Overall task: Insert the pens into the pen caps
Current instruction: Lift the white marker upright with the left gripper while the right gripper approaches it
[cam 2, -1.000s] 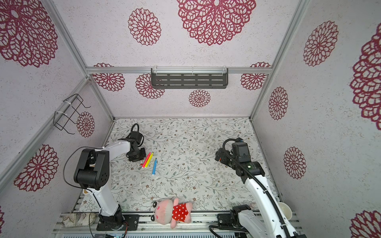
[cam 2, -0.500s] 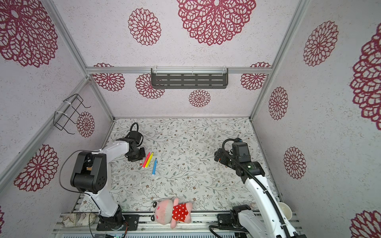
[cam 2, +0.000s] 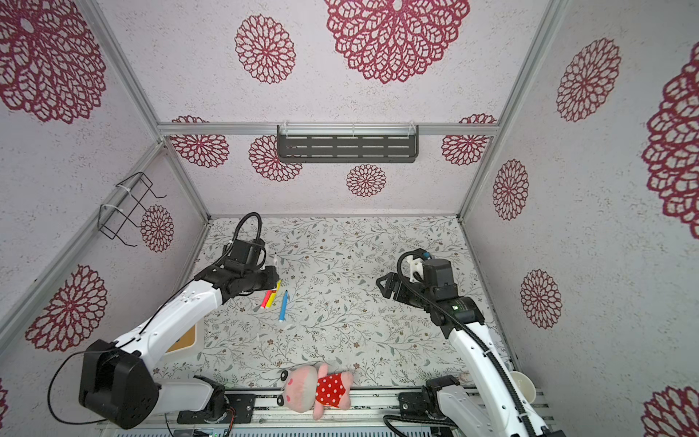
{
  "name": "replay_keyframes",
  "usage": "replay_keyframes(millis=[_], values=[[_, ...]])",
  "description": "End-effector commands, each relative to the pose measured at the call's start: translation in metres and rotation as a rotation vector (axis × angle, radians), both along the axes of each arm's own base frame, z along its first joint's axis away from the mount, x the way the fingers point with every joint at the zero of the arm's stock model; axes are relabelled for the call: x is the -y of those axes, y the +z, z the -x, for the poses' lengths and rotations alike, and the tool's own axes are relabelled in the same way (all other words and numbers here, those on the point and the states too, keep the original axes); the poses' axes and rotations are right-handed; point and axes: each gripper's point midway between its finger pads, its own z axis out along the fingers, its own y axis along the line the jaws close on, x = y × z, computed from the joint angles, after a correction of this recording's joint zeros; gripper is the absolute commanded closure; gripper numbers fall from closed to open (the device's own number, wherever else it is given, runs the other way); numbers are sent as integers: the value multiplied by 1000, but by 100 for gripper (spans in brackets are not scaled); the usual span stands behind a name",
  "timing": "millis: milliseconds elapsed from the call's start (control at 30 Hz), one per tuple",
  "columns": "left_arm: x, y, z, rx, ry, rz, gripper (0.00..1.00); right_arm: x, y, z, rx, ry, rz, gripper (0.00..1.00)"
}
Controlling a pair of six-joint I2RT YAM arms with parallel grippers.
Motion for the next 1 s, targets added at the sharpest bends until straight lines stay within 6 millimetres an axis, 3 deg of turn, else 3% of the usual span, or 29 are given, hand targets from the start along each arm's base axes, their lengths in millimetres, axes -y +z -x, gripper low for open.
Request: replay_keyframes(millis=[0,133,267,533,967], values=[[32,26,13,108,-122,113,91,-27,38,7,127,125,-111,11],[64,47,39,205,-245,258,90,-49,42,18,150,212,-153,12],[83,60,62,261,-334,337,89,-71,42,28,159,285,-165,13],[101,76,96,345,-421,445,89,-110,39,40,179,376,-184,18],[120,81,111,376,-472,460,89,-148,44,42,239,433,-201,20]])
